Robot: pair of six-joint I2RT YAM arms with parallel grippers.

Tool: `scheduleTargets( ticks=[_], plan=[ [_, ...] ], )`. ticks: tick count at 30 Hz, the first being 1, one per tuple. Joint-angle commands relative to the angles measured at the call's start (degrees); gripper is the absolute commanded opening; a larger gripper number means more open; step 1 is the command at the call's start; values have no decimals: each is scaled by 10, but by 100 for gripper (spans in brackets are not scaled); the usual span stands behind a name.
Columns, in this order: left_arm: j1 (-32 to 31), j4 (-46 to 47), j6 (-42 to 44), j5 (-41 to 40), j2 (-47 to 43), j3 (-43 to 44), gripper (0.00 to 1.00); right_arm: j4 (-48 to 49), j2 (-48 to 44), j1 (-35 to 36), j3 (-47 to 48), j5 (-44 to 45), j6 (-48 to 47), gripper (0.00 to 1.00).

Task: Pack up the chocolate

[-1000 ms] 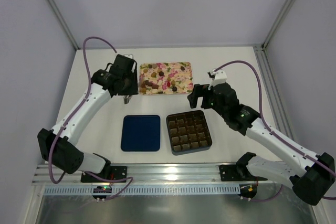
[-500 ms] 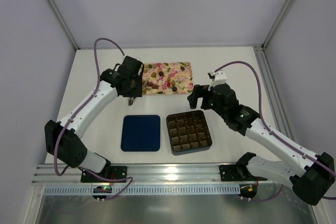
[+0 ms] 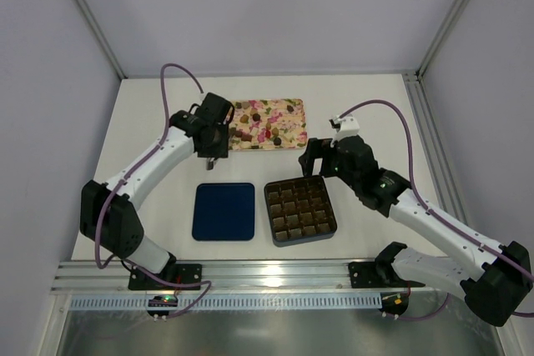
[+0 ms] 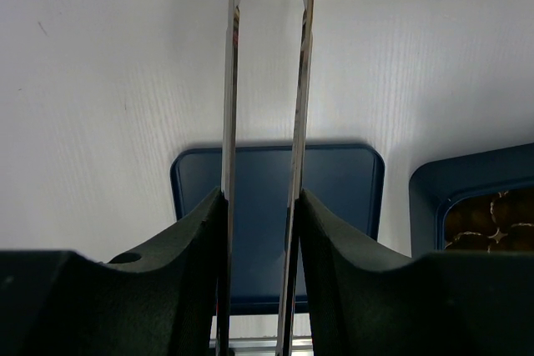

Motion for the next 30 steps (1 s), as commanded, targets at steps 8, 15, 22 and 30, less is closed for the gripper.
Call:
scheduleTargets(
  ticks=[8,15,22,30],
  plan=[
    [-4,36,4,-14,19,-6,40,17,-8,0,-1,4,4,100],
    [-5,39,5,-14,31,-8,40,19,-6,0,-4,2,4,100],
    [-7,40,5,-15,39,-5,39,20,-3,0,-6,3,5,100],
    [-8,31,9,-19,38,13,31,19,-5,-1,-5,6,0,100]
  ],
)
